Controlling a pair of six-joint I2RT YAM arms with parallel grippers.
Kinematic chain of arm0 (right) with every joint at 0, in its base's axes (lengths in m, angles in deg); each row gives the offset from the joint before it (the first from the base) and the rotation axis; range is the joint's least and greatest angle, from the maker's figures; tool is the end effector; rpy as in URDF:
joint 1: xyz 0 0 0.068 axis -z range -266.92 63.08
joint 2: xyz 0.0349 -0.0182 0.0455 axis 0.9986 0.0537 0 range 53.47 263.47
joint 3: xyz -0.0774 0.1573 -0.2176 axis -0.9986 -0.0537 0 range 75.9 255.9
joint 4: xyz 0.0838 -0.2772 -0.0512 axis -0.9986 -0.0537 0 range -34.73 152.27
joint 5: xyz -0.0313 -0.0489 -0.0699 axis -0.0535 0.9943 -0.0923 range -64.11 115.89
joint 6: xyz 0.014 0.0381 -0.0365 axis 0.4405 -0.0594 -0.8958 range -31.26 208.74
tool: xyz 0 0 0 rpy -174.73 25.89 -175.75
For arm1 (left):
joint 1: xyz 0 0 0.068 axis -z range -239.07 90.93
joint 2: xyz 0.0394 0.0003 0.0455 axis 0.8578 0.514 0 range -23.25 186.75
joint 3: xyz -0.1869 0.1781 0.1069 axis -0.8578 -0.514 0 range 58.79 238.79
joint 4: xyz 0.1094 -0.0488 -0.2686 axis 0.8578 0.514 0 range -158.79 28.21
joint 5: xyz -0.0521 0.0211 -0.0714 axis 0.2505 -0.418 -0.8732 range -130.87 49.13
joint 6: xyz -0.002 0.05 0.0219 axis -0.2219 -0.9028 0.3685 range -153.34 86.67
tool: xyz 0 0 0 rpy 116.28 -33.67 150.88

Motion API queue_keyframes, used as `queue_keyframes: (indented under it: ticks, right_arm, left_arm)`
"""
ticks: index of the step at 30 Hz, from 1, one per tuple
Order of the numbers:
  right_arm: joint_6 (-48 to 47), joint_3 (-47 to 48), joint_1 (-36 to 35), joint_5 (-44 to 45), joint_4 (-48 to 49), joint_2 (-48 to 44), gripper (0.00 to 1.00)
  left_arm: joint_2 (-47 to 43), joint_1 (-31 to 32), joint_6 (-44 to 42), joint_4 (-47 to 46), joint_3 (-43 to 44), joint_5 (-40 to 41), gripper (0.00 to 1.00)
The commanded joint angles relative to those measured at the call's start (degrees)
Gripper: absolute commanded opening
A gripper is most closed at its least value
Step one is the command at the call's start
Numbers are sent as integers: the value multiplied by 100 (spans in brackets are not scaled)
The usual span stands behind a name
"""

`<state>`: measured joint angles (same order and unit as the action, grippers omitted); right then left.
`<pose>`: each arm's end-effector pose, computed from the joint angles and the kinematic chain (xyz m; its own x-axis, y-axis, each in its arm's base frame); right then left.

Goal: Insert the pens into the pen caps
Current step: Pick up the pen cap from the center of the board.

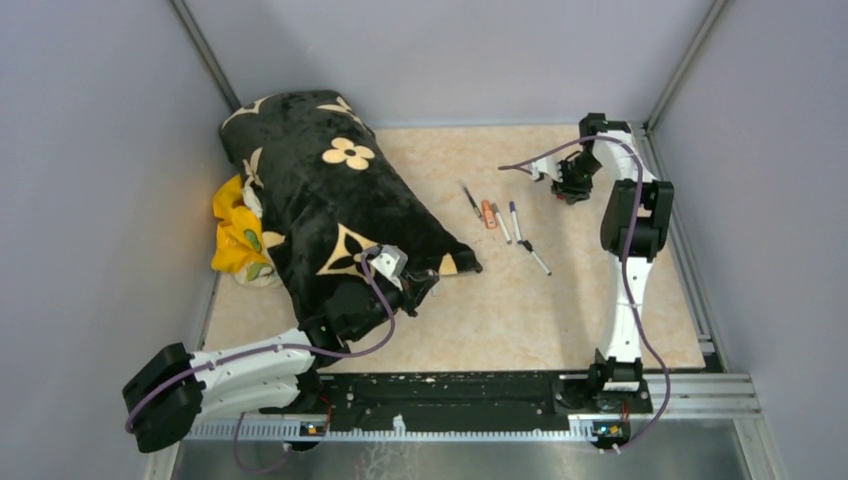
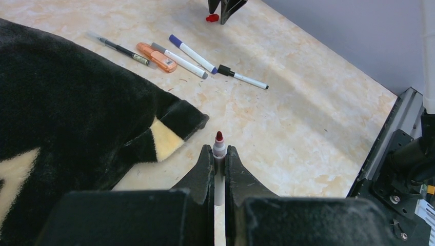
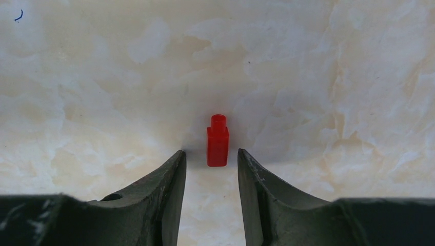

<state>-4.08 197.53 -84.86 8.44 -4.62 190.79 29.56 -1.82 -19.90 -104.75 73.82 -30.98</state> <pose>0.5186 -0.0077 0.1713 0.0531 -0.9554 -0.2906 -0.9896 -0.0114 -0.1435 0.1266 -0.1849 0.2018 -0.1876 -0.1312 -0.9734 0.7115 0.6650 -0.2268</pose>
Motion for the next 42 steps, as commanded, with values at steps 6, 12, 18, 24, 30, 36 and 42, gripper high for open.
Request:
queue_keyframes:
  ticks: [6, 12, 18, 24, 30, 36, 42]
  right_arm:
    - [-140, 238, -101, 295, -201, 88, 32]
    - [-124, 257, -171, 451, -245, 111, 23]
    - [-56, 141, -171, 404, -271, 31, 23]
    - [147, -12, -319, 371, -192, -67, 28]
    - [352, -104, -349, 247, -216, -129, 33]
    - [518, -134, -415, 295, -189, -97, 26]
    - [589, -188, -429, 343, -174, -135, 8]
  left_arm:
    - [80, -8, -13, -20, 198, 13, 0]
    - [59, -6, -7, -16, 185, 13, 0]
    - [28, -4, -7, -32, 159, 13, 0]
    - [-4, -4, 1, -33, 137, 9, 0]
    - [-30, -4, 19, -51, 115, 29, 0]
    - [-34, -4, 19, -50, 102, 17, 0]
    - [-104, -6, 28, -77, 57, 28, 0]
